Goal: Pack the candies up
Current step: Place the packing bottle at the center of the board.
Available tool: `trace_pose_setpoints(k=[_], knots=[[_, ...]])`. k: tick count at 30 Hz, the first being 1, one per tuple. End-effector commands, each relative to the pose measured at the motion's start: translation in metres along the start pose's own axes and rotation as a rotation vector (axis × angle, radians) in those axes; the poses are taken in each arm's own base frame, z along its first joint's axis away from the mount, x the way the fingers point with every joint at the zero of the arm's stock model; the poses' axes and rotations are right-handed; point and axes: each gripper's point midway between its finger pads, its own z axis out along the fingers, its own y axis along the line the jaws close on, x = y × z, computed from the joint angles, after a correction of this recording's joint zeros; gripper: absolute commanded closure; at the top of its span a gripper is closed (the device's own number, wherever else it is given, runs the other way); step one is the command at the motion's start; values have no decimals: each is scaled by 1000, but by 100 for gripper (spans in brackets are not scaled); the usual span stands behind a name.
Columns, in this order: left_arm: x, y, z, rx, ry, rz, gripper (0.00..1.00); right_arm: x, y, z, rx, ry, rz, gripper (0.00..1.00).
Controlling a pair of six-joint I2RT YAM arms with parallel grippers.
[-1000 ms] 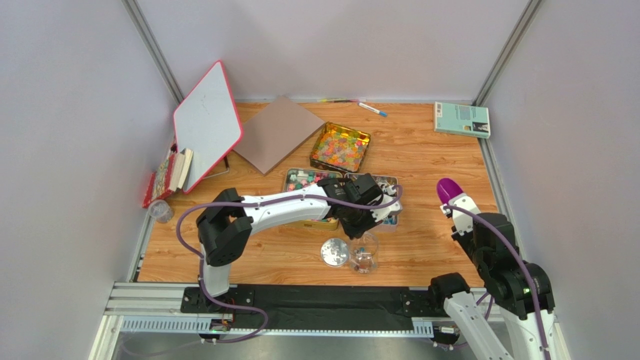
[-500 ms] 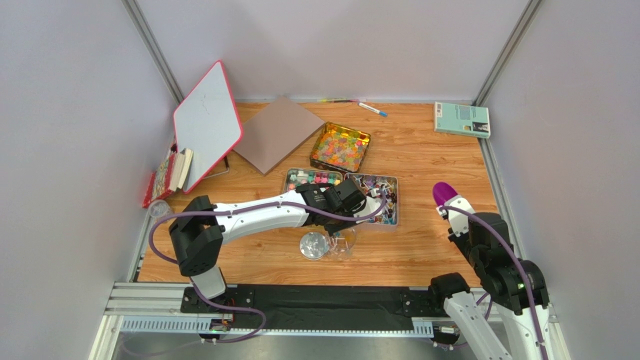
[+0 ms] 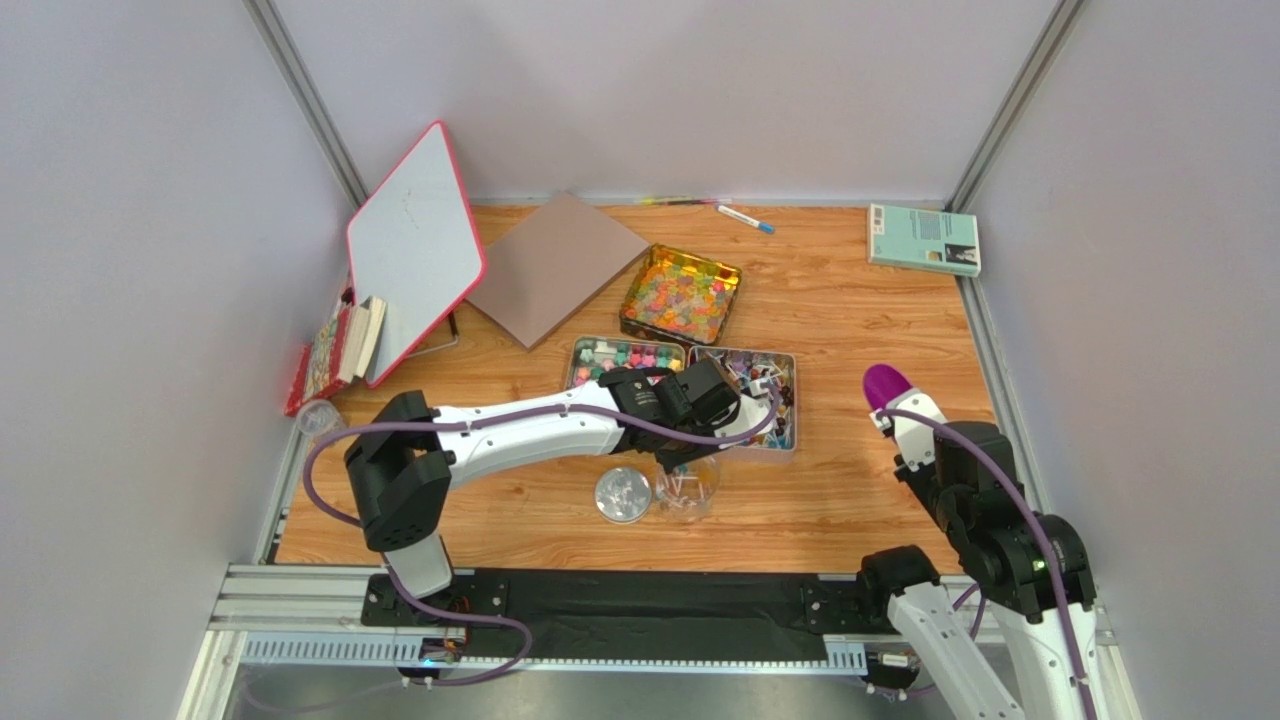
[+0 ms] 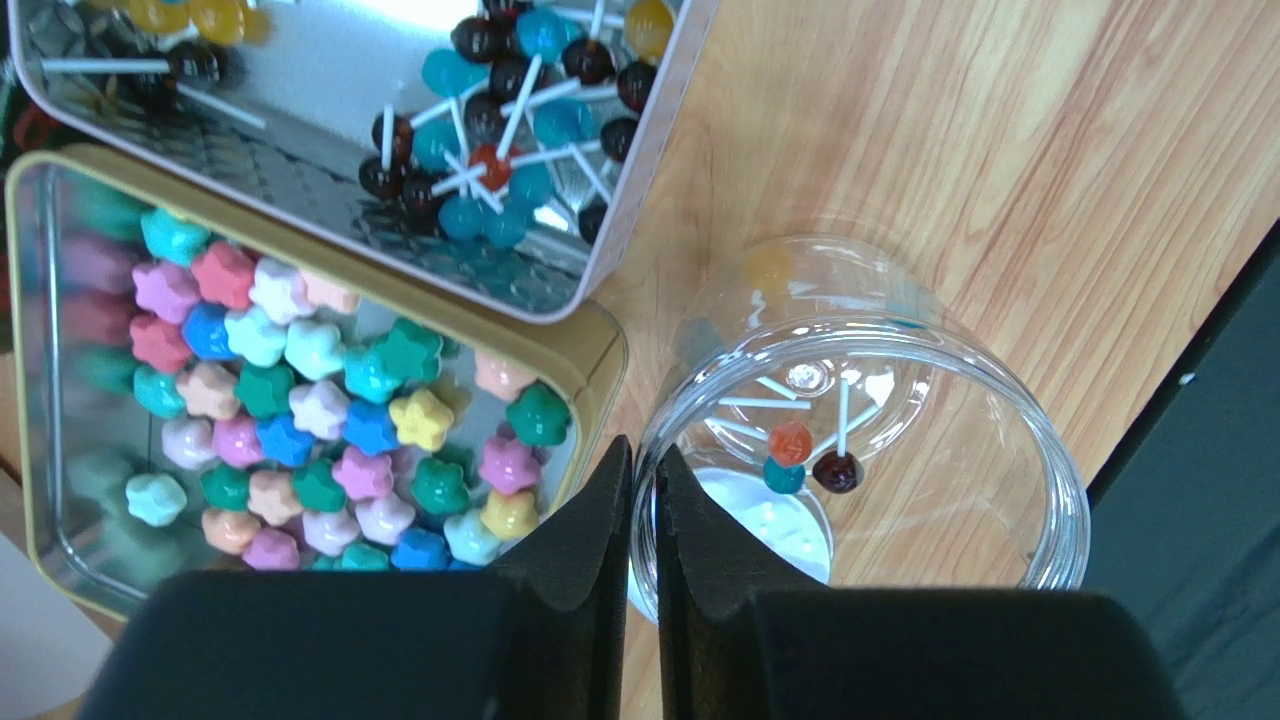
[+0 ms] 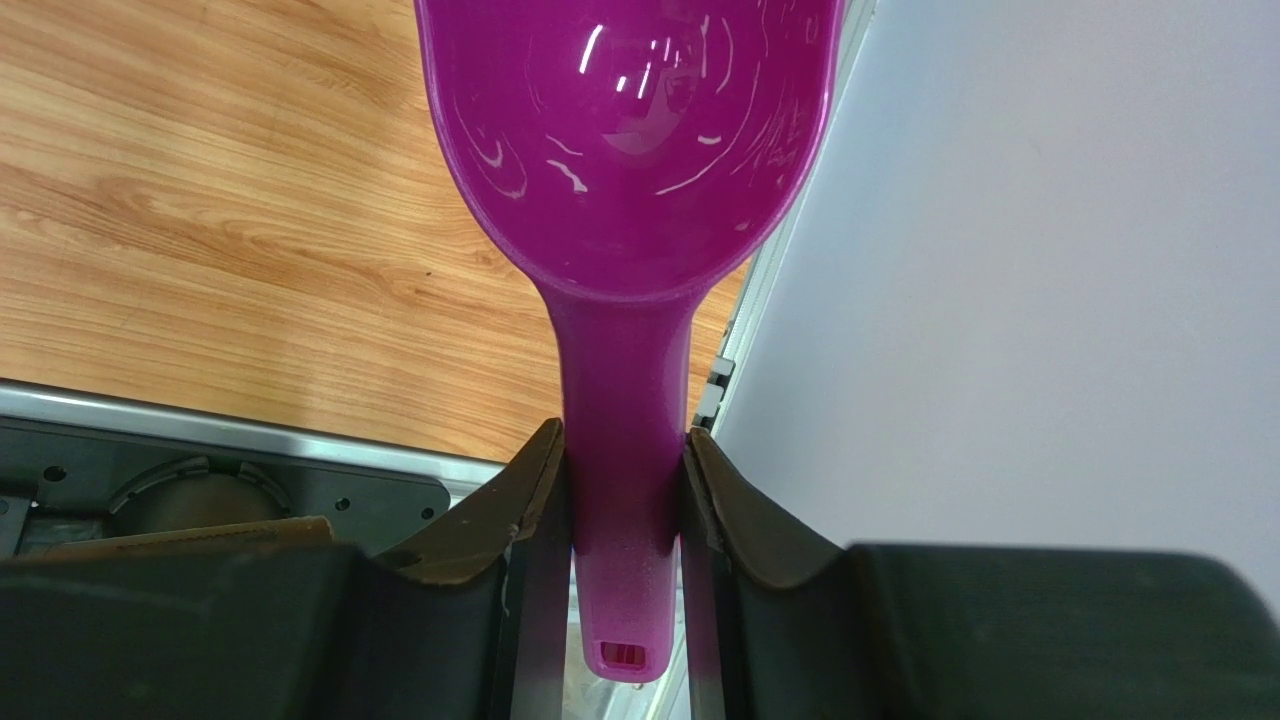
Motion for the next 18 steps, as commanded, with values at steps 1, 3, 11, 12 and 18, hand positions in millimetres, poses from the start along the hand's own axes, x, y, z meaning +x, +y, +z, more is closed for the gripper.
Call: trace_pose_setpoints(k=[1,3,11,12,18], knots=[[-34,-5,-10,17,-70,13,89,-13,-9,-2,34,-44,17,100],[-37,-10,-13,29,-76,16,91,-12,-9,-2,34,-43,17,100],[-14,-23,-2,59,-28,11,85,-17,-7,0,18,-58,4,100],[-13,-23,0,56,-26,11,78,-19,-8,0,17,-60,3,100],[-16,-18,4,31,-13,22,63,-30,-9,1,-5,-75,-17,100]])
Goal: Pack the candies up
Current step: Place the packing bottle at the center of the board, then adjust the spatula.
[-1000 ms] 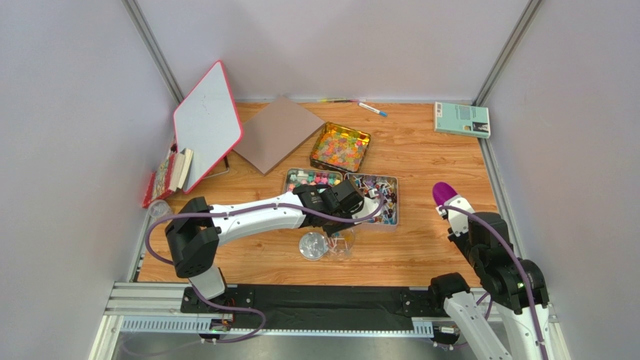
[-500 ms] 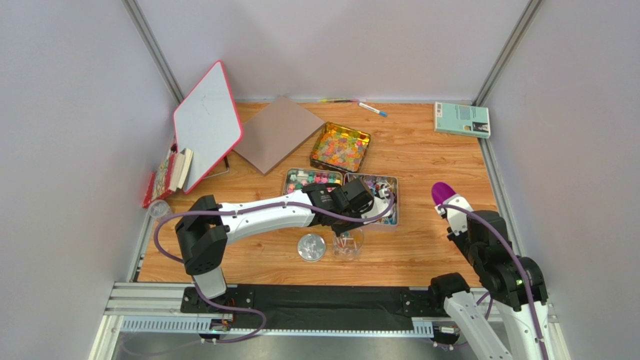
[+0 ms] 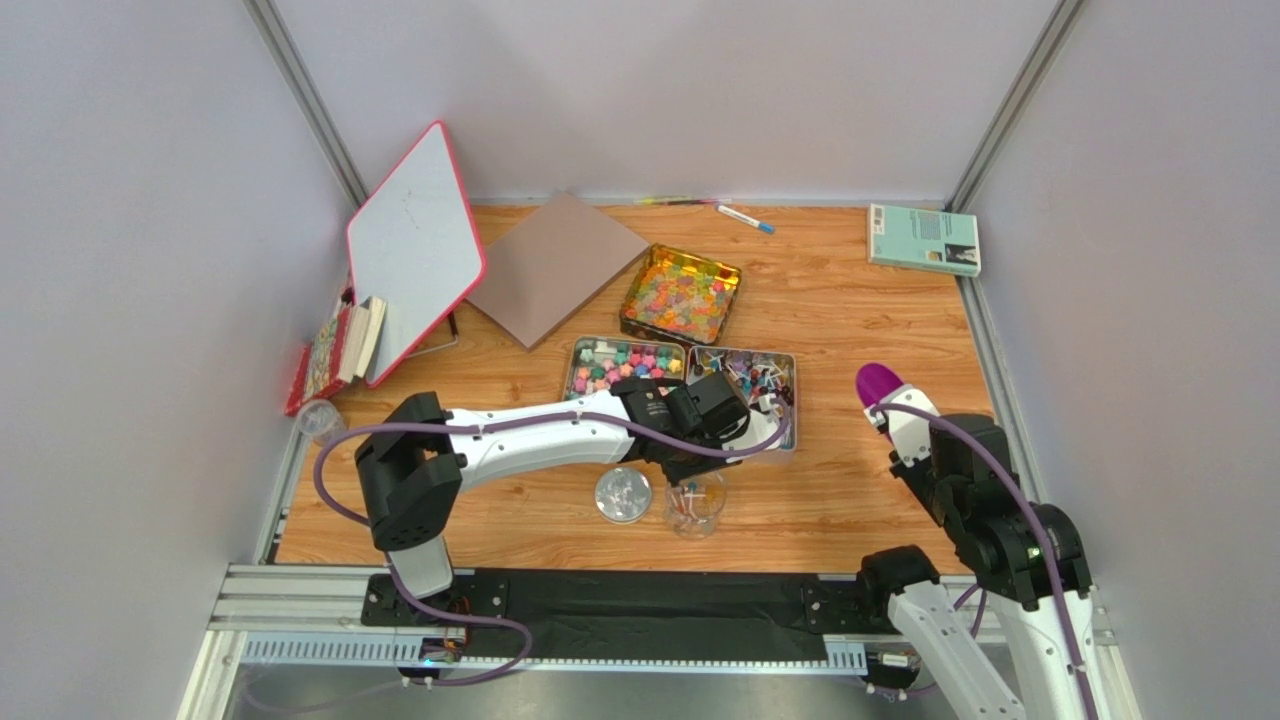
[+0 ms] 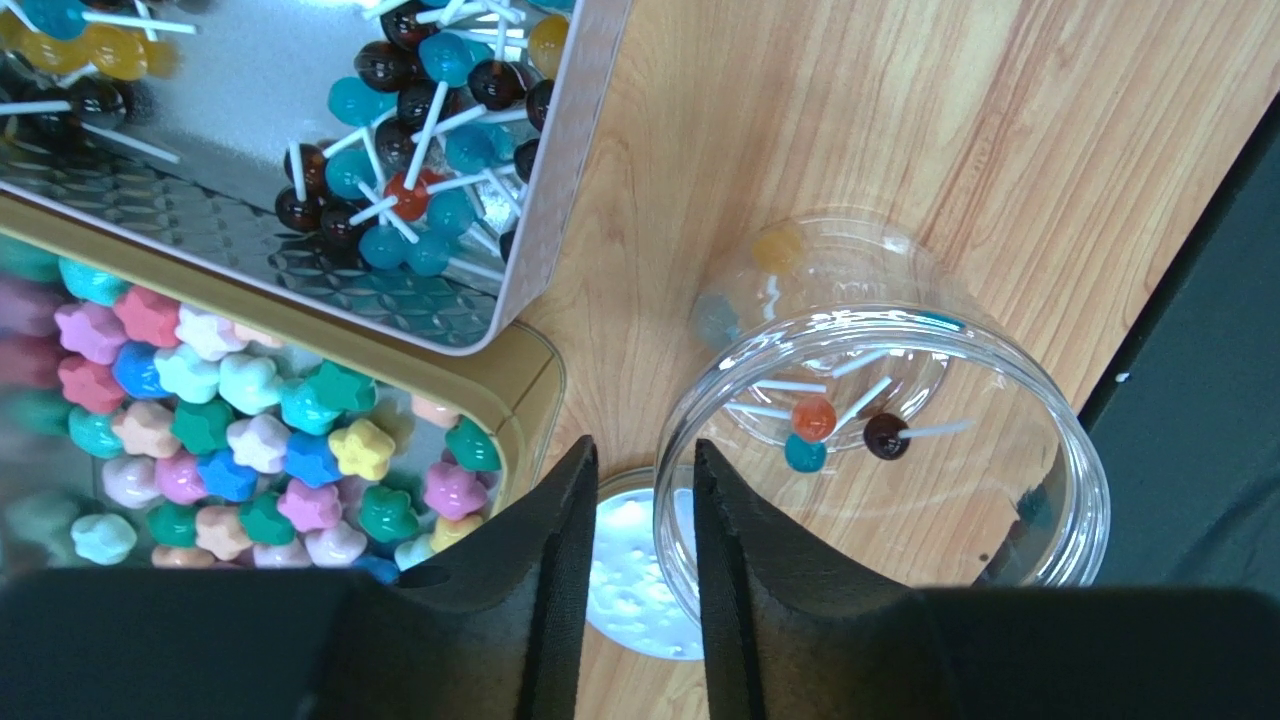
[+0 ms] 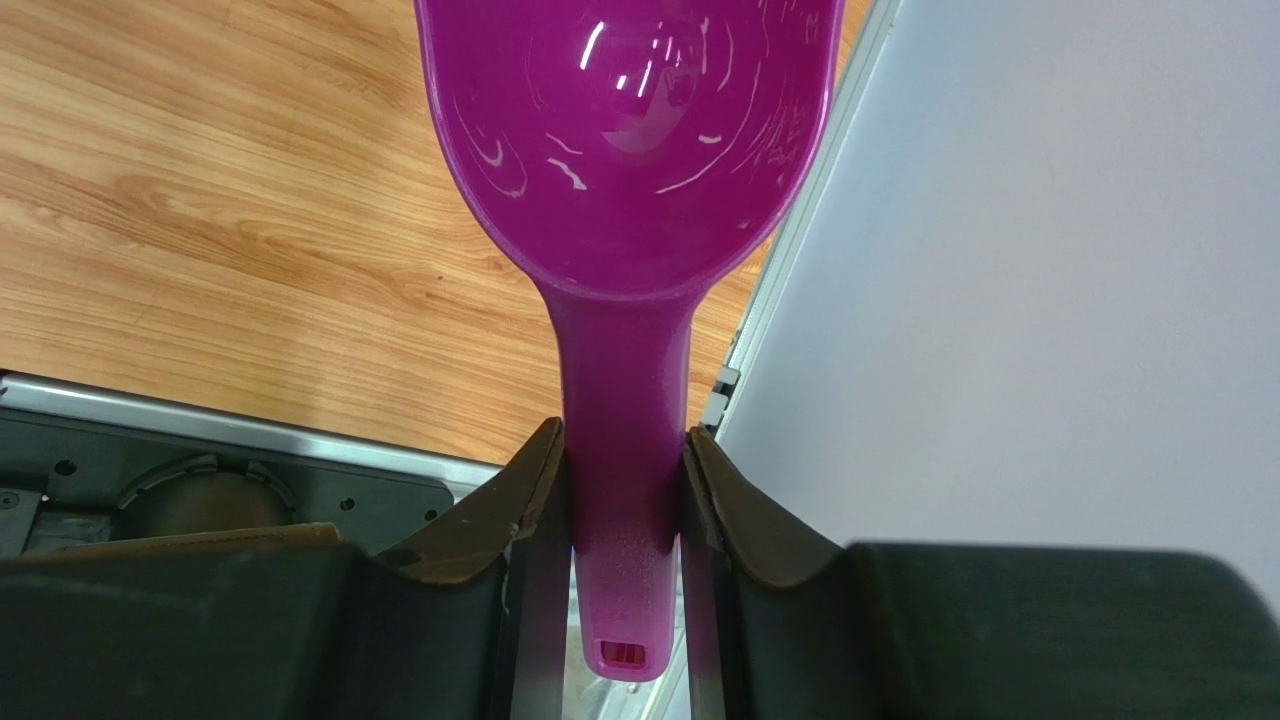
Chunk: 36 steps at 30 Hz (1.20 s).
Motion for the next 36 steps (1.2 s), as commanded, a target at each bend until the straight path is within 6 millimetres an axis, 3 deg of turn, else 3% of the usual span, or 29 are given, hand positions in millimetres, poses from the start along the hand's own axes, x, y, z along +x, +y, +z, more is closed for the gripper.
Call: trace_pose_setpoints(k=[1,4,7,9,12,13,14,15,16,17,19,26,32,36], knots=[[-17,5,-10,-22,-42,-7,61,-28,-14,-6,22,-88,2,100],[-40,18,-46,-75,-133,3,58,-37,-14,-11,-10,-113,-37,100],[-74,51,-101,-200,-285,26,54,-54,-12,-19,-69,-176,-78,100],[-84,79,-135,-271,-372,-3,50,-69,-6,-27,-127,-239,-86,100],[-95,115,-168,-284,-492,-129,42,-87,13,-33,-263,-314,-141,100],[-100,120,-178,-246,-531,-162,42,-92,16,-34,-286,-330,-146,100],[-108,108,-182,-106,-580,-203,42,-98,22,-34,-324,-349,-155,100],[-102,123,-183,-74,-586,-269,42,-102,23,-33,-336,-359,-157,100],[-105,123,-192,-15,-607,-301,42,-106,23,-32,-344,-370,-158,100],[-112,104,-200,154,-650,-319,42,-110,25,-30,-362,-366,-157,100],[-109,108,-203,244,-660,-420,42,-116,23,-28,-357,-375,-154,100],[-118,53,-208,665,-695,-390,47,-141,19,-35,-384,-441,-179,100],[-132,57,-203,721,-708,-429,45,-154,17,-29,-387,-448,-263,100],[-143,62,-205,738,-735,-434,45,-152,24,-25,-398,-431,-332,100]])
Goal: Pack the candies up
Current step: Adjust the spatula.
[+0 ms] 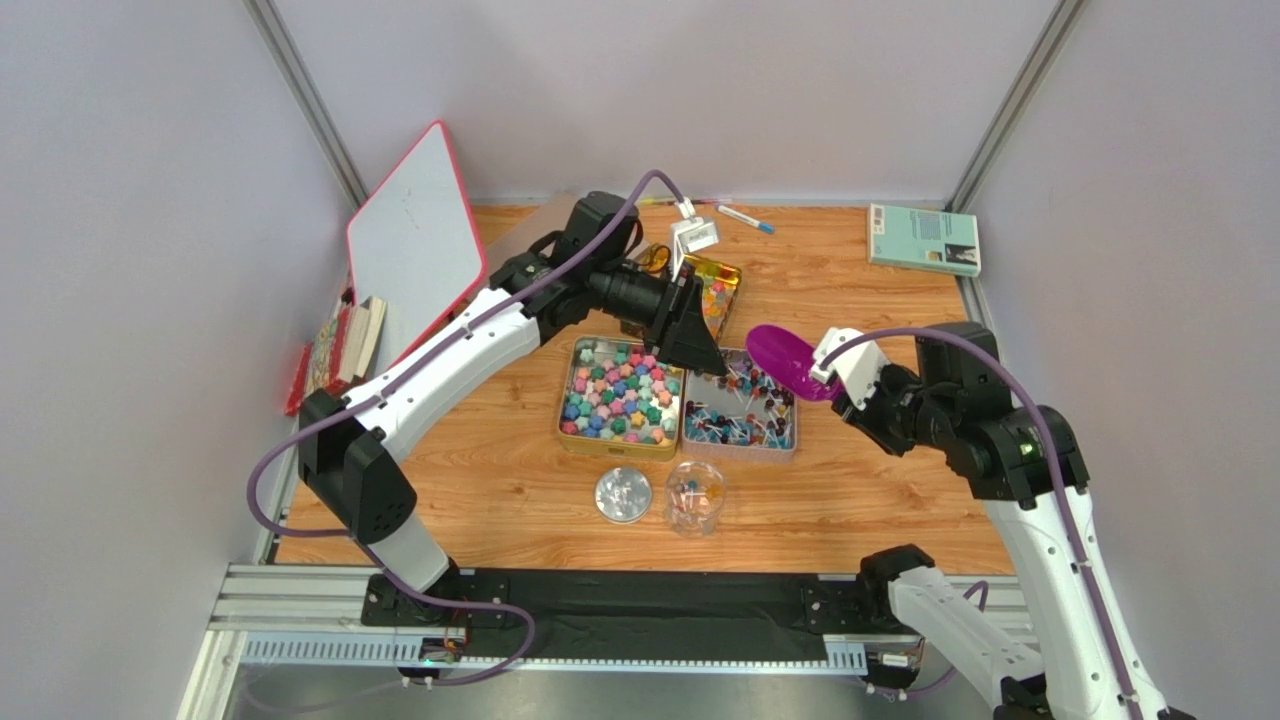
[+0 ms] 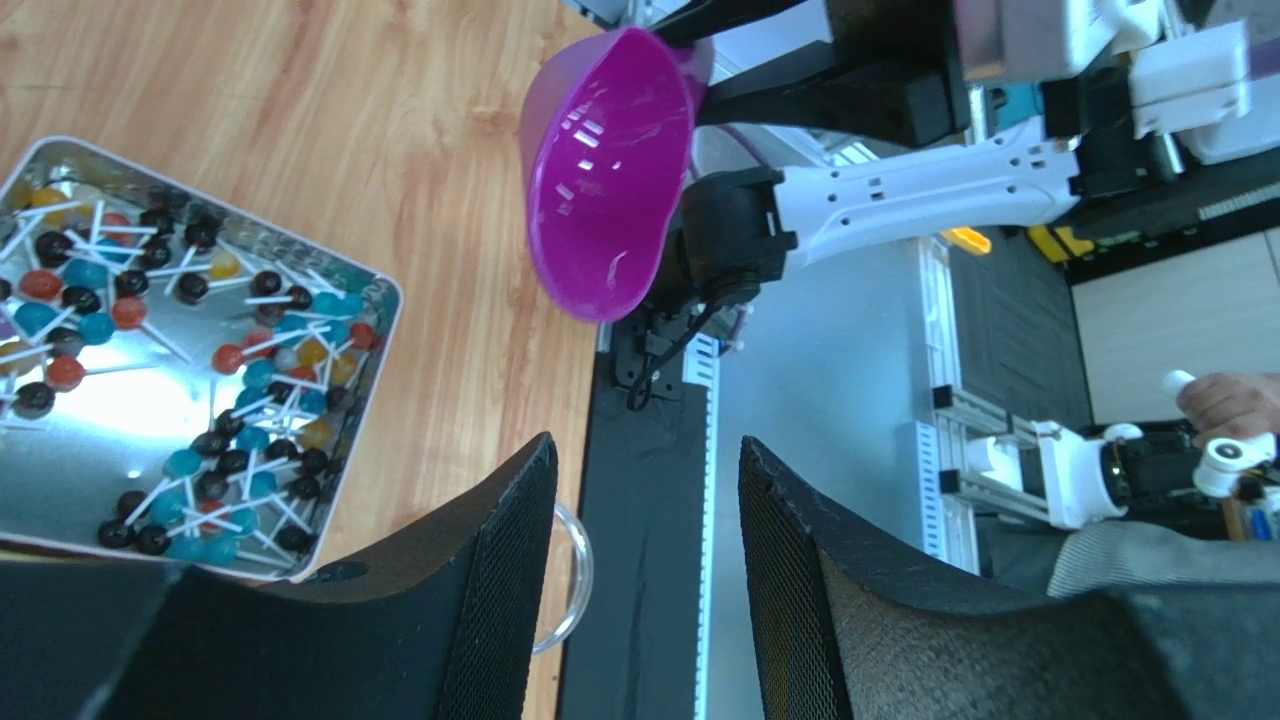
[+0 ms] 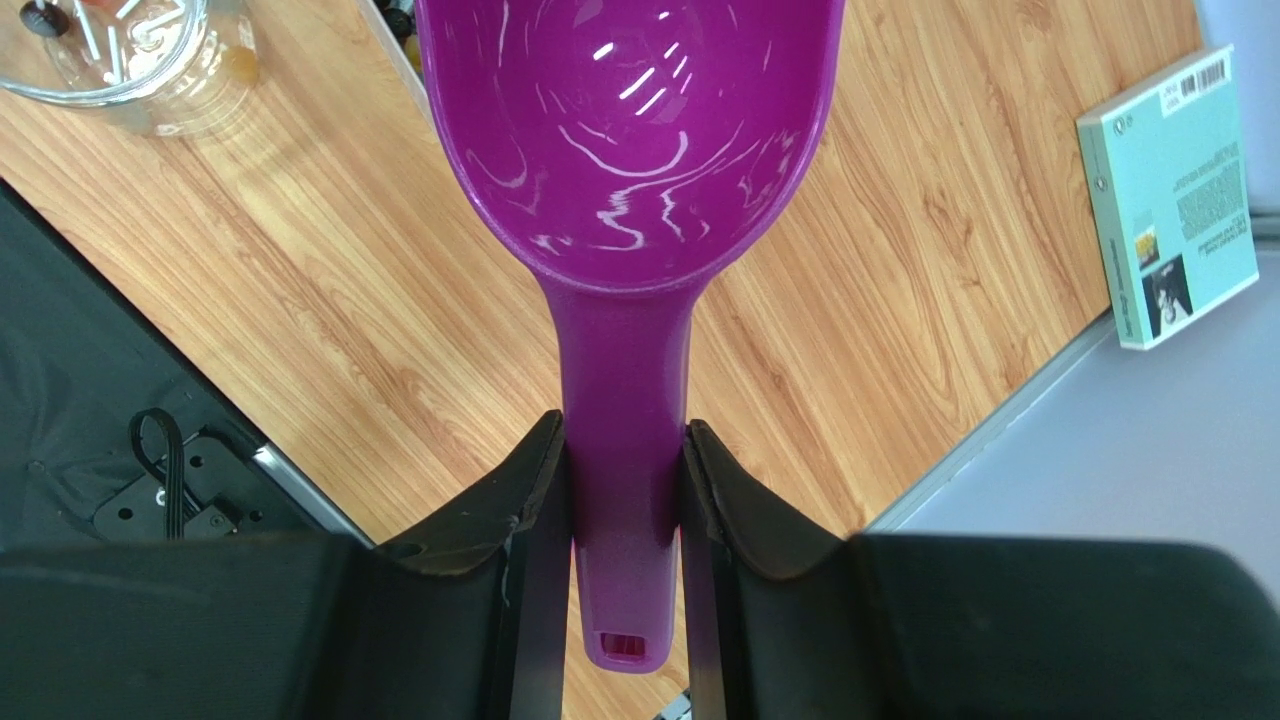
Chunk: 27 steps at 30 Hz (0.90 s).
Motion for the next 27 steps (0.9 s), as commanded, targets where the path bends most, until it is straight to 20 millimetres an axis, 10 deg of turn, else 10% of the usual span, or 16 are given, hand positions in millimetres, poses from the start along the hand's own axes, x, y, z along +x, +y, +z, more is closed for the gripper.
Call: trace_pose_setpoints(k=[1,18,27], knots=[[-31,-27,-3,100,-64,41,45,-16,-9,-2,31,-43,-106,100],[-33,5,14,49,-69,-25,50,-23,-3,5,5,-59,-136,100],[-31,8,18,63,-66,-30,100,-20,-4,4,28,-62,-144,98]])
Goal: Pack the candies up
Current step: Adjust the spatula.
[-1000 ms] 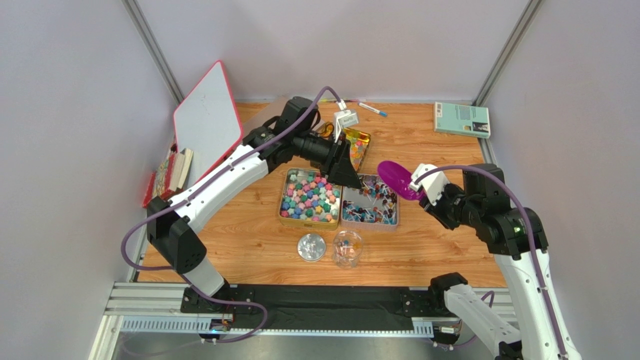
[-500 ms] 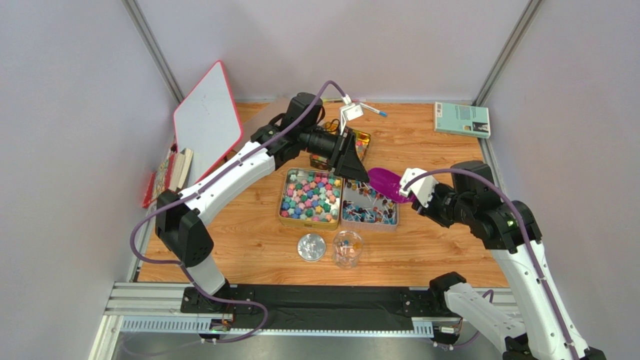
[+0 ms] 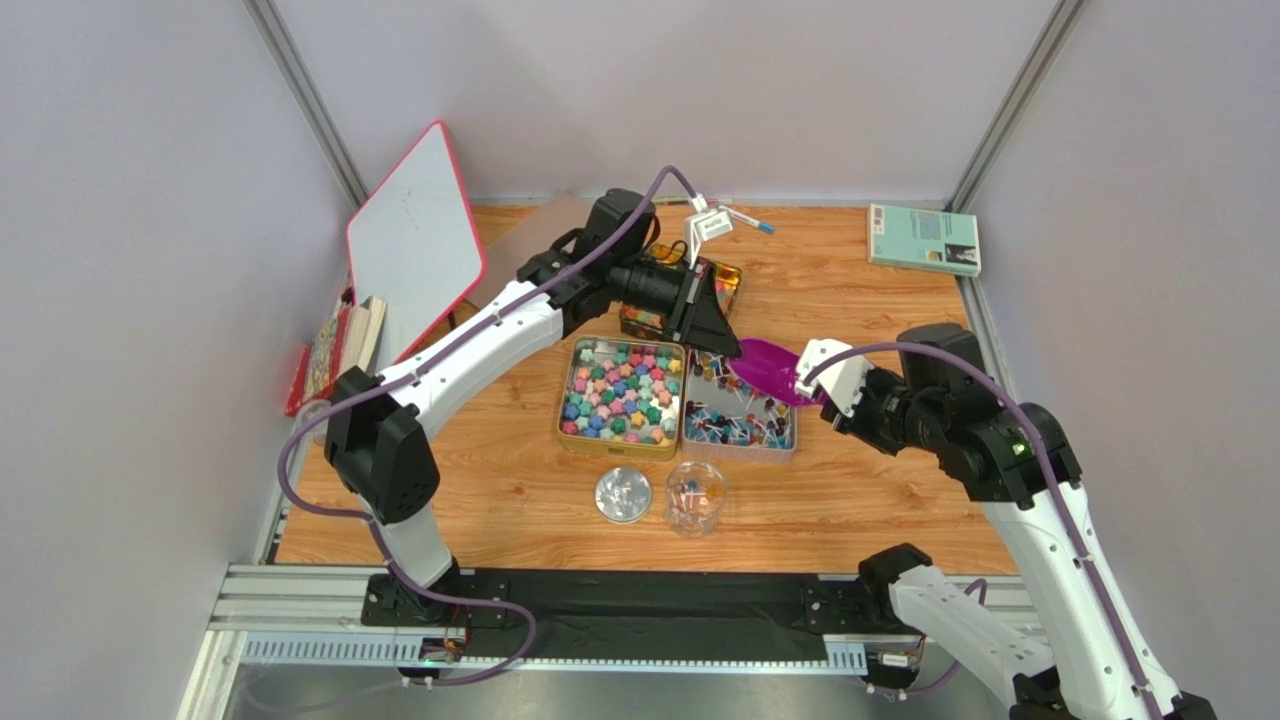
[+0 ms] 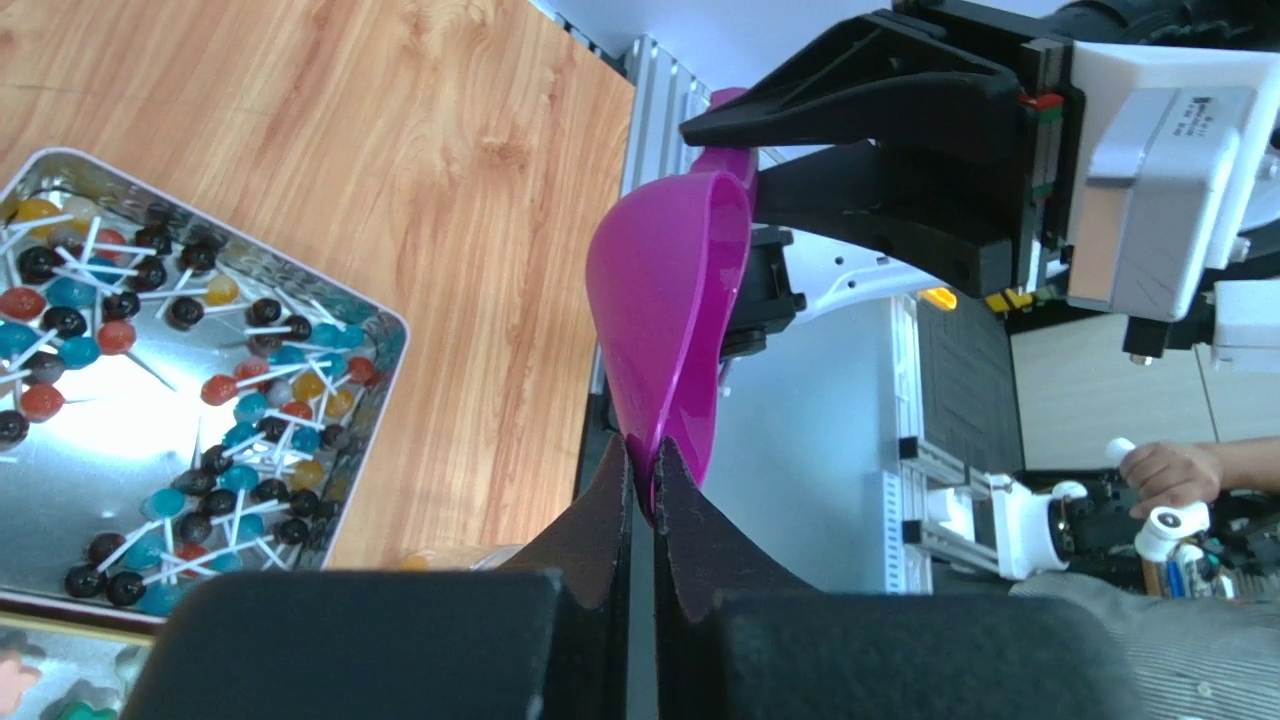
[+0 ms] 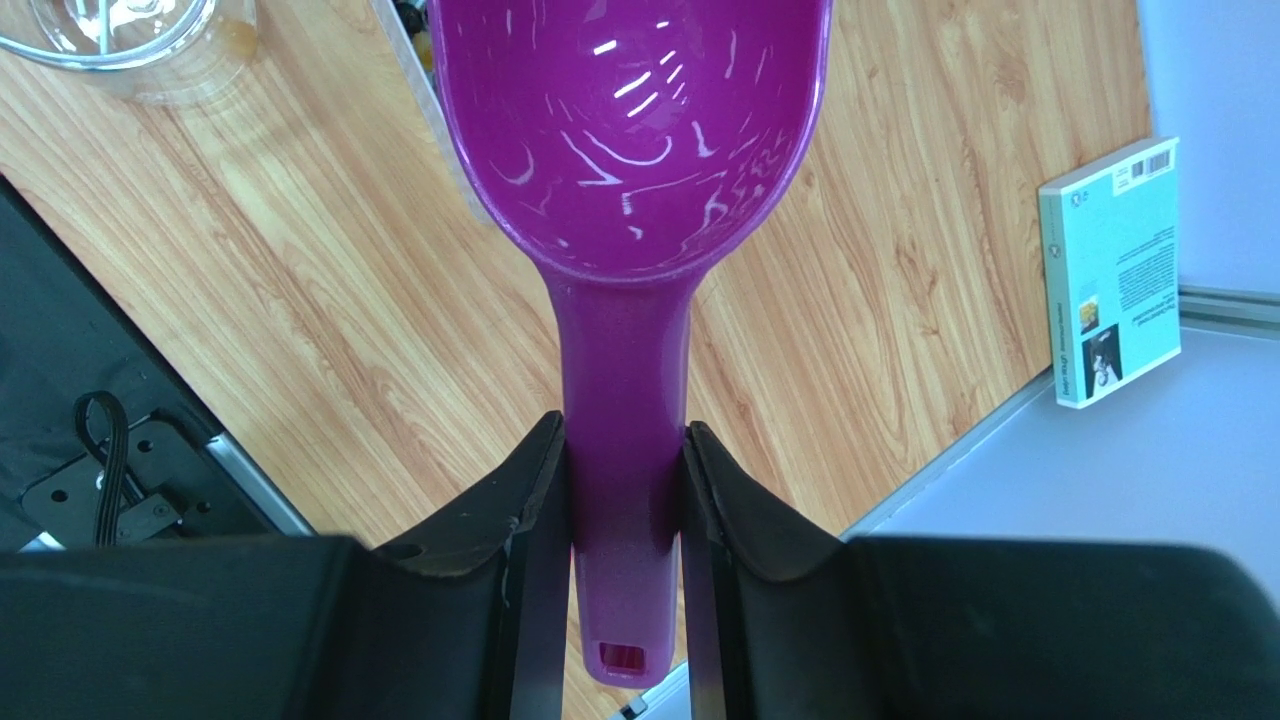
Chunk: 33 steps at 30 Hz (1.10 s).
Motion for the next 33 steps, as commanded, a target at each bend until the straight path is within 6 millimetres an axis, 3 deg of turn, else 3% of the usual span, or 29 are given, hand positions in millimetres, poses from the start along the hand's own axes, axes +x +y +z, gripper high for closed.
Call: trace_pose_setpoints(k=[1,3,4,6,7,12,22,29,33], knots=[[-15,-19,-5,65,-25,82,100,-12,-10,-4,63,-65,-7,80],[-10,-20,-8,85,-13,104,100,-15,-10,-13,92,-96,17,56],[-7,-19,-12,97,-7,108,100,-17,-11,-19,116,-113,34,37],[3,-14,-15,116,11,98,100,-28,-15,-41,207,-229,79,16],[7,-13,-19,143,21,88,100,-31,-12,-44,220,-275,91,0],[25,-9,-31,270,71,55,100,-51,9,-84,285,-564,96,3],[26,-6,-30,298,78,23,100,-67,35,-71,105,-616,16,23],[26,4,-26,285,78,3,100,-87,49,-91,28,-715,-35,28],[19,2,-26,294,68,-2,100,-78,55,-80,17,-696,-35,28]])
